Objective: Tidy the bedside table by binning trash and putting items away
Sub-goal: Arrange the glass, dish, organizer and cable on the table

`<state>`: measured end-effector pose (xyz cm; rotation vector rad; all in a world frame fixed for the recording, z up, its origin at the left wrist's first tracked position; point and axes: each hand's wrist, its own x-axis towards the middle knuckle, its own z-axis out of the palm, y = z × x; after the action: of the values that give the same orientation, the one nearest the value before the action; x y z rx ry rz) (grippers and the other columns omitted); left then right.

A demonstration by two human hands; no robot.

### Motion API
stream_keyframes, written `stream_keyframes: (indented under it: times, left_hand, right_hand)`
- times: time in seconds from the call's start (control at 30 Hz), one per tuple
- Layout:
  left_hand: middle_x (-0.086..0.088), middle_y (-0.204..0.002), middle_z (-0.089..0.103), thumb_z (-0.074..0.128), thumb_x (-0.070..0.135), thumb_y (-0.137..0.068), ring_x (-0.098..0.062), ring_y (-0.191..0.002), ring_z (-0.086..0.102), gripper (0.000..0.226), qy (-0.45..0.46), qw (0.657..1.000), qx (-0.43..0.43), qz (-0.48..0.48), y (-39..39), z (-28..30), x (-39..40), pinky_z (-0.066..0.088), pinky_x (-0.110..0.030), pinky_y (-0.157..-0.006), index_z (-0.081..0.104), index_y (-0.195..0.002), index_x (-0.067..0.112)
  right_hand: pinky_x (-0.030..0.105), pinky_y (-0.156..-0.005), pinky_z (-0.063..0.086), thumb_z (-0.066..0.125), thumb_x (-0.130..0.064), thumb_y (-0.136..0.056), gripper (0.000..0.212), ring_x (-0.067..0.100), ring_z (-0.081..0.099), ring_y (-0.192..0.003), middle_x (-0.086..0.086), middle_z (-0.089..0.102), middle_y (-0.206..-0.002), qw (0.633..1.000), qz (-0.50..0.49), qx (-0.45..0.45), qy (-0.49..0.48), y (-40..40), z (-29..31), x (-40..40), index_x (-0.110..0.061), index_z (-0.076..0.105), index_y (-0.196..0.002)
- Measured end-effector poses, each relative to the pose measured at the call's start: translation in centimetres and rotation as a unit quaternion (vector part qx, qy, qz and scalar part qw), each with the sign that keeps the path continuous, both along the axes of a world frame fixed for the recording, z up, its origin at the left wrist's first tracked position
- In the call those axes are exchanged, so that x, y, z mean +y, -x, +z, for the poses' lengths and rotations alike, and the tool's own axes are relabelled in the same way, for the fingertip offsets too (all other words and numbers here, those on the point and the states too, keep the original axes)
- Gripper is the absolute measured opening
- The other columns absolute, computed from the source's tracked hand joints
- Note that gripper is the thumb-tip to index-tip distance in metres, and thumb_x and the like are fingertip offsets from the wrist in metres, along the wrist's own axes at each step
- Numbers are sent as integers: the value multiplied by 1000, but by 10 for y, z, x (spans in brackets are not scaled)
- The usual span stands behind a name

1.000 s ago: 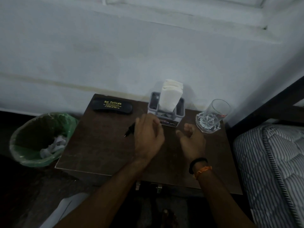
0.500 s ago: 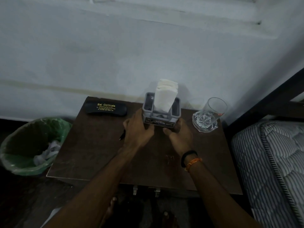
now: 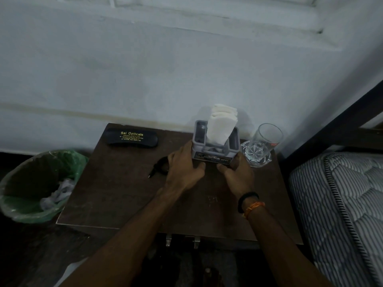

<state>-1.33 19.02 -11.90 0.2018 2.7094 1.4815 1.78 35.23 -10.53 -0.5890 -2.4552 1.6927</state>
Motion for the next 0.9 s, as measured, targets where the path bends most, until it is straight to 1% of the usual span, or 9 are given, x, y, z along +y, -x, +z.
stream_keyframes:
  times: [0.1, 0.2, 0.27, 0.33, 0.43, 0.57, 0.73, 0.83, 0.9]
  left_hand:
    - [10, -133, 56, 63, 38, -77, -14, -128, 48, 61, 18, 1000, 6, -14, 2, 1, -6, 36, -47, -113, 44, -135, 32]
    - [-1, -145, 47, 64, 35, -81, -24, -137, 40, 69, 83, 996, 19, 14, 3, 6, -21, 25, -43, -118, 40, -144, 19]
    - [-6, -144, 47, 65, 28, -83, -27, -134, 40, 65, 94, 994, 28, 51, 4, 12, -36, 31, -39, -113, 44, -143, 14]
    - [-7, -132, 55, 66, 20, -82, -27, -123, 48, 51, 100, 992, 23, 73, 8, 14, -60, 41, -34, -99, 56, -131, 14]
    - [-8, -122, 62, 68, 10, -80, -24, -109, 59, 39, 108, 990, -37, 85, 13, 11, -98, 46, -27, -87, 64, -118, 12]
    - [-7, -105, 71, 66, 5, -83, -17, -92, 63, 25, 136, 985, -71, 75, 7, 9, -138, 50, -28, -88, 68, -108, 9]
    - [-12, -105, 67, 61, 13, -75, -36, -97, 64, 30, 237, 970, 0, 48, 6, -1, -165, 54, -44, -87, 70, -103, 15]
    - [-13, -127, 55, 66, 19, -81, -38, -113, 54, 46, 290, 957, -14, 25, 0, -12, -168, 47, -47, -99, 63, -127, 17]
    - [-14, -132, 50, 62, 22, -86, -37, -117, 51, 46, 294, 955, 11, 25, -4, -22, -169, 44, -46, -100, 60, -132, 17]
  right_hand:
    - [24, -93, 42, 76, -10, -80, 59, 8, 53, -111, -7, 58, -121, 999, -32, 5, 1, -3, 0, -5, -21, 50, -131]
    - [32, -89, 47, 75, -20, -81, 42, 15, 58, -103, -1, 62, -111, 992, -114, -6, -49, -13, -6, -20, -16, 55, -117]
    - [33, -86, 50, 73, -20, -82, 23, 16, 62, -92, 1, 64, -97, 991, -65, 33, -114, -21, -13, -34, -17, 63, -102]
    - [28, -82, 50, 70, -19, -84, 11, 12, 61, -86, -1, 64, -96, 976, 31, 92, -193, -27, -19, -49, -19, 68, -95]
    - [32, -93, 49, 61, -29, -91, 26, 16, 57, -105, 1, 61, -115, 919, 162, 143, -329, -25, -25, -64, -20, 66, -115]
    - [39, -106, 43, 54, -35, -96, 45, 25, 48, -125, 4, 54, -139, 849, 257, 172, -428, -16, -28, -82, -20, 52, -139]
    - [40, -95, 51, 55, -34, -95, 40, 28, 56, -114, 3, 62, -132, 800, 280, 201, -492, -5, -37, -99, -19, 61, -131]
    - [39, -81, 57, 64, -30, -92, 30, 28, 61, -103, 2, 68, -122, 793, 283, 196, -503, -3, -45, -108, -18, 70, -119]
    - [37, -74, 58, 71, -25, -88, 27, 28, 62, -99, 1, 71, -117, 789, 274, 190, -516, -1, -48, -111, -19, 73, -114]
